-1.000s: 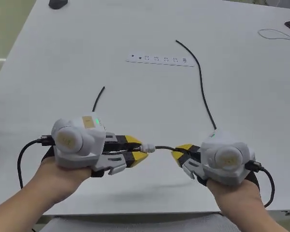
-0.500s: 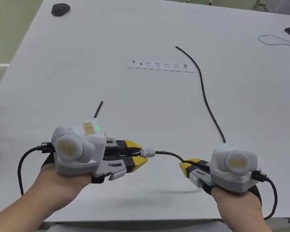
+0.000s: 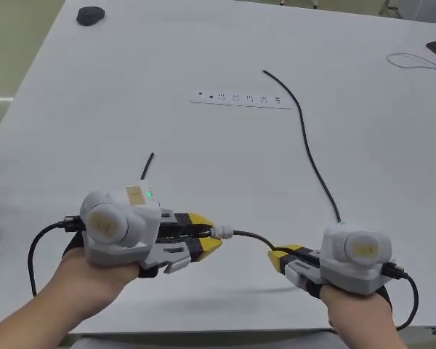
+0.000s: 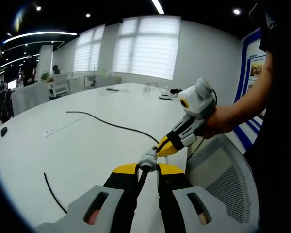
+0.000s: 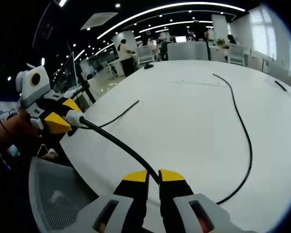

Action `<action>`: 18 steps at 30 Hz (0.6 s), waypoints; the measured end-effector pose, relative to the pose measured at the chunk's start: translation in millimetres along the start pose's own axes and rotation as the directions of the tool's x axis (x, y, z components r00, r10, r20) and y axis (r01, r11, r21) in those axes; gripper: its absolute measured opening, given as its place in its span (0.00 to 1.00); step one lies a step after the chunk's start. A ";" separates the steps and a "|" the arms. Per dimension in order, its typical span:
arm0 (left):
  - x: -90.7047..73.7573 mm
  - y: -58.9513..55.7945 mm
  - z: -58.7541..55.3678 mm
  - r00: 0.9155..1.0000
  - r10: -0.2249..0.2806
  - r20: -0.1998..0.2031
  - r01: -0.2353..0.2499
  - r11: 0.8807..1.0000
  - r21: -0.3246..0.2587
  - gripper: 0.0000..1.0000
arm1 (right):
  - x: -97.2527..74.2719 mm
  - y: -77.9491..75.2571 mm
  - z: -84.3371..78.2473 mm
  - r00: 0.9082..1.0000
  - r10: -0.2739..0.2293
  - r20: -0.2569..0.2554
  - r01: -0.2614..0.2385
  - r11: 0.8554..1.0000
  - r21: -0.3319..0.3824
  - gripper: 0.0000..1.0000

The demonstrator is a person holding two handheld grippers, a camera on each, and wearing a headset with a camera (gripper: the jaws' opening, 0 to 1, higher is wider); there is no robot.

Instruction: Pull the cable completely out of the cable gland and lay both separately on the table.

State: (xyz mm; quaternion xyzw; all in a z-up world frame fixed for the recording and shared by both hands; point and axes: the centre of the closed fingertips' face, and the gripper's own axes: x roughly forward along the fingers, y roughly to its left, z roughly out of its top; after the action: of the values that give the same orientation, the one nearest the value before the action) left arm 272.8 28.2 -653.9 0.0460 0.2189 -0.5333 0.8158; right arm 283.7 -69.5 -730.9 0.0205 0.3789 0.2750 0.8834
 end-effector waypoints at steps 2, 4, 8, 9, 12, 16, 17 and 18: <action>0.0 0.1 0.7 1.000 0.001 0.002 -0.001 1.000 -0.001 0.15 | -0.7 -0.2 0.4 1.000 0.002 -0.004 -0.002 1.000 0.002 0.03; -0.1 0.3 1.5 1.000 0.001 0.005 -0.001 1.000 -0.003 0.15 | -4.0 -2.7 4.7 1.000 -0.019 0.007 0.020 0.999 -0.025 0.04; -1.7 2.2 1.8 1.000 0.005 0.010 -0.005 1.000 -0.008 0.15 | -10.9 -4.6 11.4 0.999 -0.036 0.016 0.037 0.999 -0.036 0.12; -2.1 2.6 1.9 1.000 0.006 0.011 -0.006 1.000 -0.010 0.15 | -13.5 -4.7 14.2 0.999 -0.041 0.014 0.042 0.996 -0.081 0.14; -2.9 3.1 1.9 1.000 0.008 0.013 -0.008 1.000 -0.011 0.15 | -18.4 -0.2 20.6 0.999 -0.040 0.009 0.041 0.988 -0.152 0.18; -3.8 3.4 0.1 1.000 0.009 0.017 -0.008 1.000 -0.025 0.15 | -24.1 22.6 33.7 1.000 -0.013 -0.024 0.004 0.945 -0.326 0.21; -3.8 3.5 -0.2 1.000 0.009 0.019 -0.008 1.000 -0.026 0.15 | -23.9 27.8 35.8 1.000 -0.008 -0.029 -0.003 0.930 -0.367 0.22; -3.7 3.2 -0.6 1.000 0.008 0.019 -0.007 1.000 -0.027 0.15 | -23.0 35.4 39.4 1.000 -0.002 -0.028 -0.011 0.906 -0.423 0.23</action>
State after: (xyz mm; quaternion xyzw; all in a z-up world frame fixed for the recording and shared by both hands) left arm 274.2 32.9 -653.5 0.0306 0.2180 -0.5277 0.8204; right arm 281.0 -44.3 -679.1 -0.1744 0.3227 0.3528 0.8608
